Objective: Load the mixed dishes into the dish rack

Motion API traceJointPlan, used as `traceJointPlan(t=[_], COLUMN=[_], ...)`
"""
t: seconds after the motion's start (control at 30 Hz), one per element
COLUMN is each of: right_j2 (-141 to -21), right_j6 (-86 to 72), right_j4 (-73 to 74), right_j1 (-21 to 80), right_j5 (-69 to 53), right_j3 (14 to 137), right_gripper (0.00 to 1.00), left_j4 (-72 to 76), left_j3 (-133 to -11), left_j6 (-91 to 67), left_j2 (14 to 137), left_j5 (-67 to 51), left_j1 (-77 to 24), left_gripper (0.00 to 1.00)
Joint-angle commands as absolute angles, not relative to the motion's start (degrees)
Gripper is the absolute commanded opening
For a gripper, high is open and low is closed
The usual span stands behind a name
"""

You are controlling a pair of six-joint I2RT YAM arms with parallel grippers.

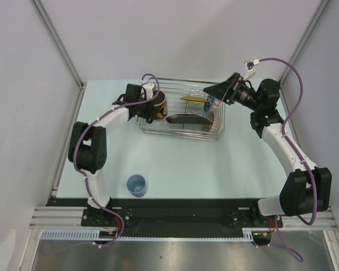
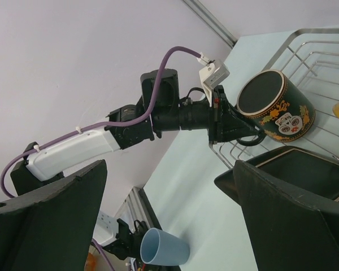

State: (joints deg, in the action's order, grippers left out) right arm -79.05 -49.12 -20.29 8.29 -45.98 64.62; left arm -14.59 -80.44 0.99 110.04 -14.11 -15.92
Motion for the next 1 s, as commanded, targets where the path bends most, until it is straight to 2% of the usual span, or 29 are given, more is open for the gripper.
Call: traceJointPlan(t=[0.0,0.27,0.47,0.97], right_j2=[-79.01,-79.01,-79.89,-79.81], right_j6=[-46.68,-44.39,-44.47,-45.17], right_j4=[-19.08,-16.44,-16.96,-18.11], right_j1=[9.31,10.19,10.72,10.46], right_j5=[-46.76,-46.14,-46.05,-45.97], right_j3=[64.95,64.95,64.25,62.67], right_gripper=[1.0,1.0,1.0,1.0], left_j4=[-16.35,-11.52,-10.64,-9.23], left_j3=[-82.61,-83.93,-91.39,-100.97], left_j6=[1.93,0.53,0.35,0.26], left_j2=[109.07,107.93,109.07,118.02], left_j5=[-12.57,-12.22,-13.27,-13.45], left_j1=[-15.56,-16.0,-16.35,-16.87], left_gripper=[0.0,0.0,0.0,0.0])
